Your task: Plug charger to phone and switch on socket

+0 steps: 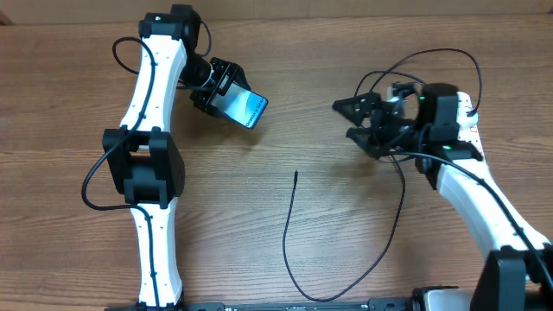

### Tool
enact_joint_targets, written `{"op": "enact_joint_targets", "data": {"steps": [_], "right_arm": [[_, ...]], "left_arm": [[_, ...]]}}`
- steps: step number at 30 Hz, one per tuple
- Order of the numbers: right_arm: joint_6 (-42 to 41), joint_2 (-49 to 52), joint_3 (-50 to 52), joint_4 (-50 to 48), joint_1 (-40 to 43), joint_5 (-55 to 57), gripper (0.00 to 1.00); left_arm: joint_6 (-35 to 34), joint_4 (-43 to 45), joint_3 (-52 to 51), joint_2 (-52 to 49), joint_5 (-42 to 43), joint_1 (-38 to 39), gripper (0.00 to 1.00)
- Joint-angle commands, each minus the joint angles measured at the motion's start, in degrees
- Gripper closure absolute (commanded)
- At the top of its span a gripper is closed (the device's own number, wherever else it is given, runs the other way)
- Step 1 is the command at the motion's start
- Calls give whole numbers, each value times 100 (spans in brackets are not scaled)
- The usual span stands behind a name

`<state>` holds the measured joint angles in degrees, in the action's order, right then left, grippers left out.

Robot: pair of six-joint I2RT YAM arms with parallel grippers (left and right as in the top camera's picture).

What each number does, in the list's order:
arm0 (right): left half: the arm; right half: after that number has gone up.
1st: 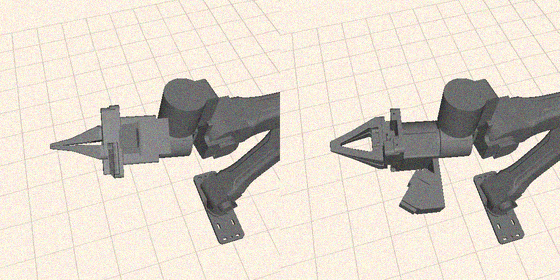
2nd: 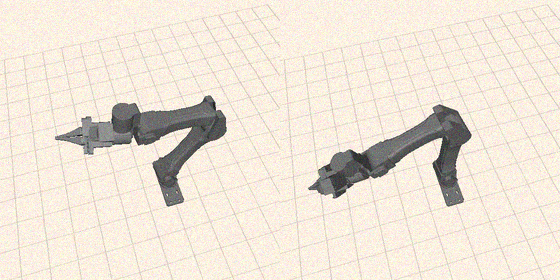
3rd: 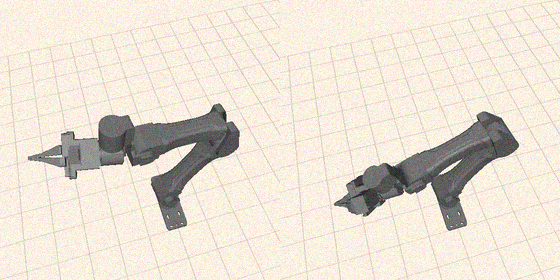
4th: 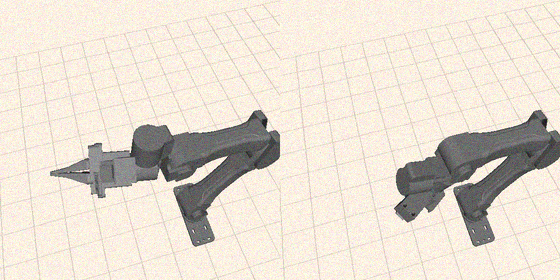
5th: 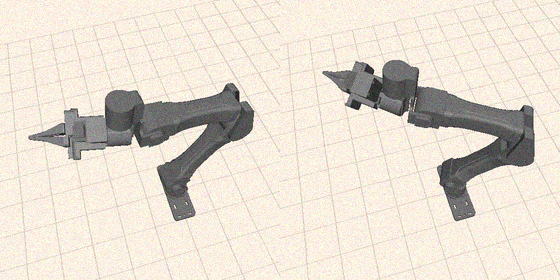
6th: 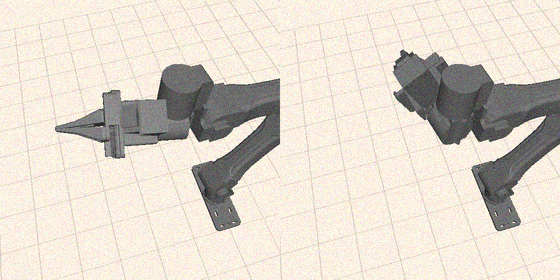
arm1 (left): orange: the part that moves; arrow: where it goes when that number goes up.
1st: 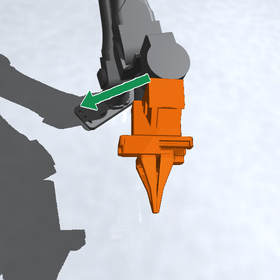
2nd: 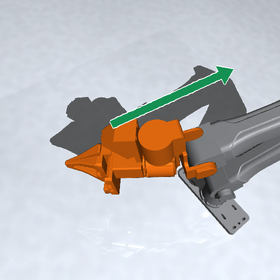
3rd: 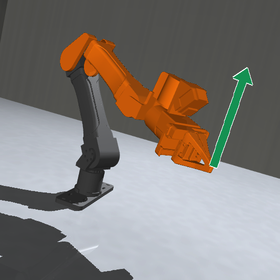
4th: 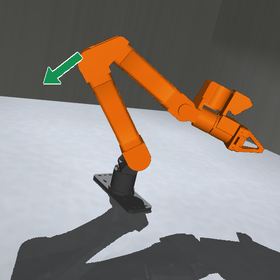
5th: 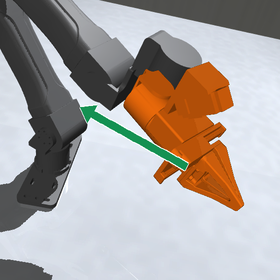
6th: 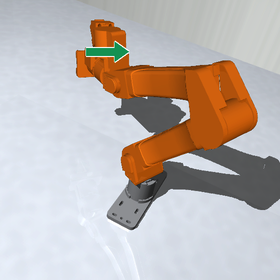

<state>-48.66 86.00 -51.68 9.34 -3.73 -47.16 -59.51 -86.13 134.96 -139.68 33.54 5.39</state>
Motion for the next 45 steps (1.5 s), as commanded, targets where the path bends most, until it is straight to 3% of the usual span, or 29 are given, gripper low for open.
{"op": "enact_joint_targets", "data": {"steps": [1, 16, 42, 45], "right_arm": [[-103, 122, -127, -155, -356, 48, 0], [-85, 125, -125, -199, -1414, 1453, 0], [-87, 125, -118, -109, -1572, 2232, 0], [-87, 125, -118, -87, -1572, 2312, 7]], "left_arm": [[-601, -35, 173, -4, -81, 192, 96], [-1515, -39, 170, -4, -109, 866, 96], [-1547, -57, 170, -4, 846, 1615, 96], [-1550, -57, 170, -4, 846, 1659, 96]]}}
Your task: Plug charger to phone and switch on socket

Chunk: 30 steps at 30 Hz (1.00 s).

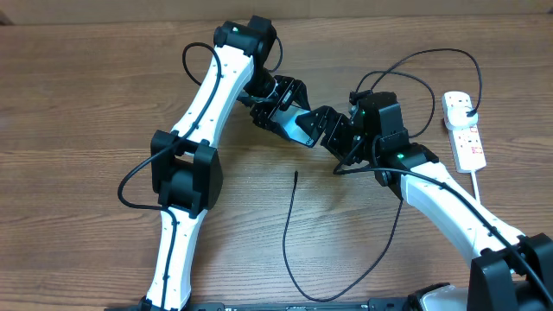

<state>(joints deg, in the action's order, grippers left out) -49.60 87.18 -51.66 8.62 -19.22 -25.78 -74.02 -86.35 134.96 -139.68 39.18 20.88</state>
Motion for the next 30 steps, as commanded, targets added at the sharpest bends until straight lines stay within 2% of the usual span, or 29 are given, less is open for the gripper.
{"op": "enact_joint_targets", "data": {"steps": [1, 4, 8, 16, 23, 30], "right_arm": [[7, 7, -120, 11, -22, 247, 8], [4, 7, -120, 50, -22, 326, 11], [7, 7, -120, 109, -22, 328, 24], [9, 7, -118, 284, -22, 522, 30], [11, 9, -118, 326, -22, 669, 44], [11, 9, -118, 396, -22, 782, 45]], "left_arm": [[-98, -35, 170, -4, 280, 129, 96], [-105, -31, 170, -4, 195, 184, 96], [-144, -9, 170, -4, 39, 264, 96], [-291, 164, 170, -4, -105, 389, 96], [-339, 181, 170, -4, -131, 448, 96], [-404, 308, 170, -4, -118, 529, 96]]}}
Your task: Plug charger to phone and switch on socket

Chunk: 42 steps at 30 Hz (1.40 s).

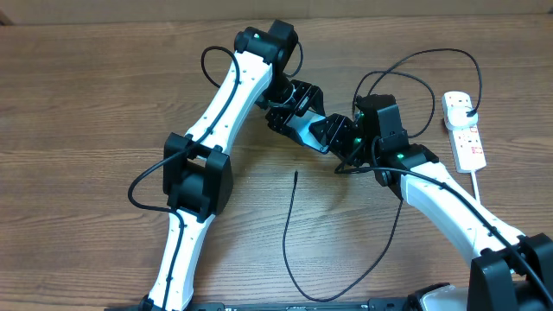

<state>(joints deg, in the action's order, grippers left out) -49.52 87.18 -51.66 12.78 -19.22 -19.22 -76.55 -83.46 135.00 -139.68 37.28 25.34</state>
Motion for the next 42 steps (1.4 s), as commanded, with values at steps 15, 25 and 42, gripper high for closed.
{"op": "enact_joint_targets", "data": {"steps": [15, 25, 42], "right_arm": [[2, 9, -118, 2, -22, 168, 71], [0, 9, -118, 0, -22, 227, 79], [-22, 9, -118, -2, -22, 225, 92]], "left_arm": [[-190, 195, 166, -4, 90, 197, 96], [-184, 197, 166, -4, 315, 201, 96], [-186, 251, 166, -4, 275, 205, 96]]}}
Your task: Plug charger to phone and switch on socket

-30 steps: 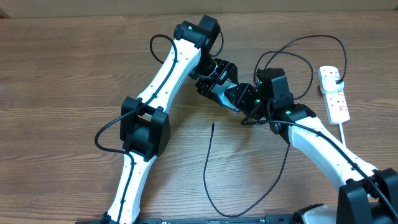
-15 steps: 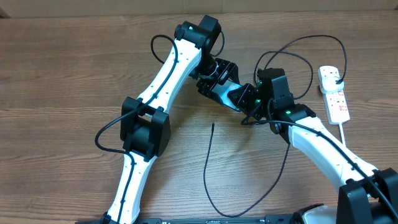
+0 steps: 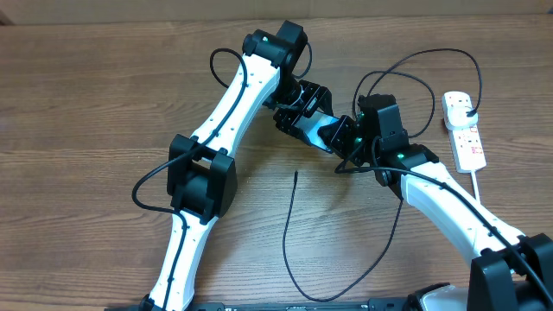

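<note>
In the overhead view my left gripper [image 3: 304, 111] is shut on one end of the phone [image 3: 325, 130], a dark slab with a bluish screen held tilted above the table's middle. My right gripper [image 3: 346, 140] sits against the phone's other end; its fingers are hidden in the dark cluster, so whether they grip cannot be told. The black charger cable [image 3: 288, 233] lies on the table, its free tip [image 3: 295, 174] below the phone and apart from both grippers. The white socket strip [image 3: 462, 130] lies at the far right, with a plug in its top end.
The wooden table [image 3: 86, 130] carries everything. A second loop of black cable [image 3: 432, 65] arches behind the right arm toward the socket strip. The left arm's own cable hangs beside its elbow [image 3: 200, 177]. The arm bases stand at the front edge.
The left arm has shifted slightly to the right, bringing the phone closer against the right gripper. The right arm, the cable and the socket strip look unmoved.
First the left gripper held the phone at the far left of centre, while the right gripper was by the socket strip. Then both arms had met at mid-table, the phone between the two grippers. They have stayed joined there, the left arm edging rightward.
</note>
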### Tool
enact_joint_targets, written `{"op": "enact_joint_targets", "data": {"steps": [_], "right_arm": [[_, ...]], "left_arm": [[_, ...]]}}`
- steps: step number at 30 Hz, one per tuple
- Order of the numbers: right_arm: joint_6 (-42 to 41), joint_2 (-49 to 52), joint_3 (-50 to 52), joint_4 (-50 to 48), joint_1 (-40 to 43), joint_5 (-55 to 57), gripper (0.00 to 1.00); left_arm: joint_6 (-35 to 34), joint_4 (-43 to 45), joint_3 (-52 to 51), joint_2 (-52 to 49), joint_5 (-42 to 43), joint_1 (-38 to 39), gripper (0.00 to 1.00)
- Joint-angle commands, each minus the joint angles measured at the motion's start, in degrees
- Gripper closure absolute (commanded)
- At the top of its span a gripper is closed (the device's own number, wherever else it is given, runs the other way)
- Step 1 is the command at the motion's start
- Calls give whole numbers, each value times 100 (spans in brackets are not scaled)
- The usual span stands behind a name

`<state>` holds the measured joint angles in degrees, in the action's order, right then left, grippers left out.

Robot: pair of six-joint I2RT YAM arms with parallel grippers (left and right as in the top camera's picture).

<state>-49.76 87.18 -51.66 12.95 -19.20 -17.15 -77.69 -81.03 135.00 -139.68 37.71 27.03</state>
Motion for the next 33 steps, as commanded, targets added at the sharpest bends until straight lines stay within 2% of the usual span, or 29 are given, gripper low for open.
{"op": "enact_joint_targets", "data": {"steps": [1, 2, 4, 8, 9, 14, 22, 27, 30, 33], "right_arm": [[2, 9, -118, -20, -24, 17, 93], [2, 9, -118, -20, -24, 17, 93], [2, 9, -118, -22, -24, 20, 94], [4, 9, -118, -22, -24, 17, 95], [4, 9, -118, -22, -22, 17, 95], [4, 7, -118, -20, 9, 17, 96], [-15, 7, -120, -48, 310, -129, 96], [-820, 7, -120, -157, 616, -448, 96], [-1213, 7, -120, -597, 769, -892, 96], [-1967, 7, -120, -1014, 835, -1128, 96]], "left_arm": [[-72, 9, 166, -4, 229, 37, 95], [-72, 9, 166, -4, 229, 37, 91], [-66, 7, 166, -4, 201, 37, 73], [22, 4, 166, -4, 72, 33, 5], [55, 7, 166, -4, 52, 33, 0], [284, 2, 166, -4, 116, -63, 0], [1377, -310, 173, 0, 391, -542, 0], [1729, -330, 173, 166, 452, -870, 0], [1775, -251, 173, 422, 334, -1045, 0], [1777, -109, 173, 702, 42, -1128, 0]]}}
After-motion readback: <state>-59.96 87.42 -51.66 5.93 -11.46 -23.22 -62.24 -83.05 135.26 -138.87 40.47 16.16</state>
